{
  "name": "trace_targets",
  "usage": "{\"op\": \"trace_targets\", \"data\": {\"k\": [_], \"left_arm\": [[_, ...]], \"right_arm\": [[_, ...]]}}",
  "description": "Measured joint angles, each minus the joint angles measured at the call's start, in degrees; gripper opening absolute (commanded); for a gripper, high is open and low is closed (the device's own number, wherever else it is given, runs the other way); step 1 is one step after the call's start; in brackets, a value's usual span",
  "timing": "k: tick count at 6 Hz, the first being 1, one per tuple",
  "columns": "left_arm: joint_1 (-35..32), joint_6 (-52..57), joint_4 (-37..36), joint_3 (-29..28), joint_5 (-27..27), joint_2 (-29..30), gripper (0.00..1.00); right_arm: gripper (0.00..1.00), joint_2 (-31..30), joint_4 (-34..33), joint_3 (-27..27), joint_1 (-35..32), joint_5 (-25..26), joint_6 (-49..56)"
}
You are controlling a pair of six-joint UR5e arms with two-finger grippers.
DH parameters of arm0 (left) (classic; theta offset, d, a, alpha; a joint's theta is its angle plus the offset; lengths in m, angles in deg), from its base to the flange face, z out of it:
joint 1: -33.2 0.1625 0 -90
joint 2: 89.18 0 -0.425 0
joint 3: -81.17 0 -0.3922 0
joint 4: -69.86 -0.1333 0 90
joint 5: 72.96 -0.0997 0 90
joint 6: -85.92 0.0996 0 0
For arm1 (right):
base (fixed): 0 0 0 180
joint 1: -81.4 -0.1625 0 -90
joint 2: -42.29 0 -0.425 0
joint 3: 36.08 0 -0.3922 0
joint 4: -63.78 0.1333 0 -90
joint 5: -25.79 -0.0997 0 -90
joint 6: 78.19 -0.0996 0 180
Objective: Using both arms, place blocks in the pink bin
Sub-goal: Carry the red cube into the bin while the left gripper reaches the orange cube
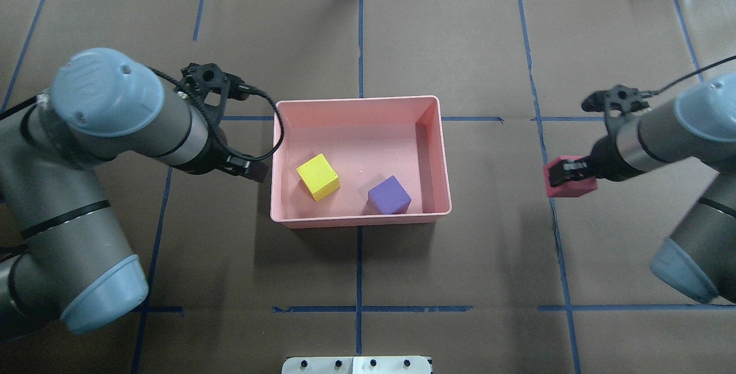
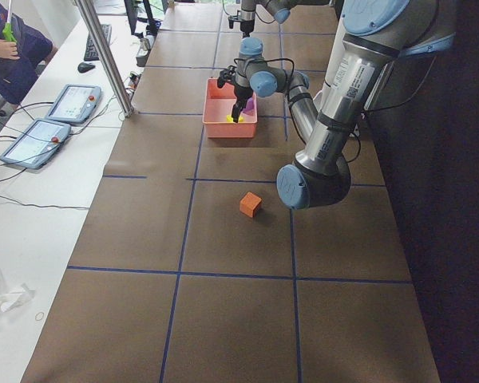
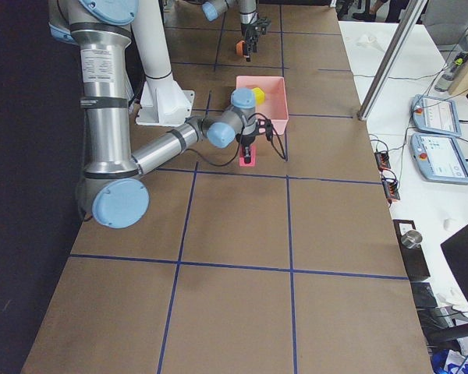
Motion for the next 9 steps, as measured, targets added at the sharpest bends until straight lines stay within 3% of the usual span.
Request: {"op": "trace_targets", "data": {"k": [1,2,3,4,6,8,9], "left_arm": [[-0.41,4.64,0.78,3.75,-0.01,-6.55,1.0],[-0.91,7.81,2.96,6.81,-0.01,-13.44,1.0],[-1.54,10.35,7.58,8.27,0.3,-20.2,1.0],[-2.75,13.12,13.89,8.4,1.79,-26.37,1.0],[-4.31,18.17,25.6,3.83,4.51,-33.79,1.0],[-4.38,16.86,39.54,-7.0,4.91,-34.37,1.0],[-4.4,15.88,42.46,-9.02,5.1,-34.55,1.0]], "right_arm": [[0.19,10.9,-11.9,0.04,1.35,0.17,-3.43],[0.19,19.58,-19.17,-1.25,3.15,0.45,-7.63],[0.25,25.92,-21.62,-4.16,5.06,1.19,-12.06],[0.99,31.6,-22.14,-8.81,6.92,2.61,-15.77],[1.0,38.11,-21.6,-16.11,9.57,4.99,-19.42],[1.0,38.74,-21.24,-17.05,10.22,6.31,-19.79],[1.0,38.63,-21.22,-17.05,10.24,6.41,-19.7]]}}
